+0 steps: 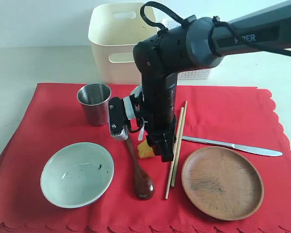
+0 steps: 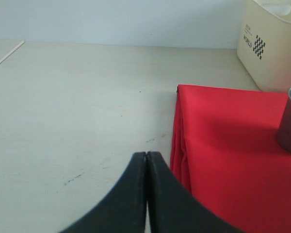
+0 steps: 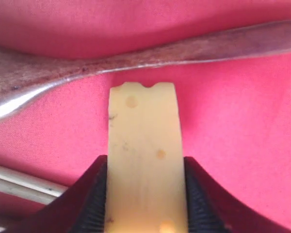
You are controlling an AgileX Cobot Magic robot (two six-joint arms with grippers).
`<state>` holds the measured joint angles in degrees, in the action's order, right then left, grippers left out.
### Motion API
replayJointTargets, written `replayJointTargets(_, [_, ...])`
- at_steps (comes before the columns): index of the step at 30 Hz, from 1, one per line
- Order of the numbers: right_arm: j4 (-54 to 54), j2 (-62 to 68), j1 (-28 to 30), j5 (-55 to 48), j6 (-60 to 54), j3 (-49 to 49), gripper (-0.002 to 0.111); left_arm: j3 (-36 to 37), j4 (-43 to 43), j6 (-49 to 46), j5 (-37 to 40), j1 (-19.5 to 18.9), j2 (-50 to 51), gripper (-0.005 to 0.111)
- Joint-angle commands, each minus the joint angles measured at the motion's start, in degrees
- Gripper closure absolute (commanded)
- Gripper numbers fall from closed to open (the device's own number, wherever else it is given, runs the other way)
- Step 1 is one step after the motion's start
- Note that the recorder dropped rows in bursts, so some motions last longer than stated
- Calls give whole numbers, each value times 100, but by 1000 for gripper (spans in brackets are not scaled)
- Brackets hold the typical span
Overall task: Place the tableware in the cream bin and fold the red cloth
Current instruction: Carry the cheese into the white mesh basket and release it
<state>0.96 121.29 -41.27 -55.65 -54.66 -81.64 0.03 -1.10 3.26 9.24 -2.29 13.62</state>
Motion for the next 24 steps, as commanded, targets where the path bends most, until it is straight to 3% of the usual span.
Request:
replayJointTargets(1, [49,-119,-5,-2,272,4,100,-3,30,-1,-38,7,47,106])
replayJointTargets(4, [74,-327,-5,10,394,4,108,-3,30,-1,-38,7,47,106])
replayJointTargets(15, [162,-1352,-5,880,653,4,108,-3,30,-1,-38,7,47,106])
replayJointTargets(24, [1844,-1709,198,2169,2738,4,108,-3,30,-1,-38,7,47,106])
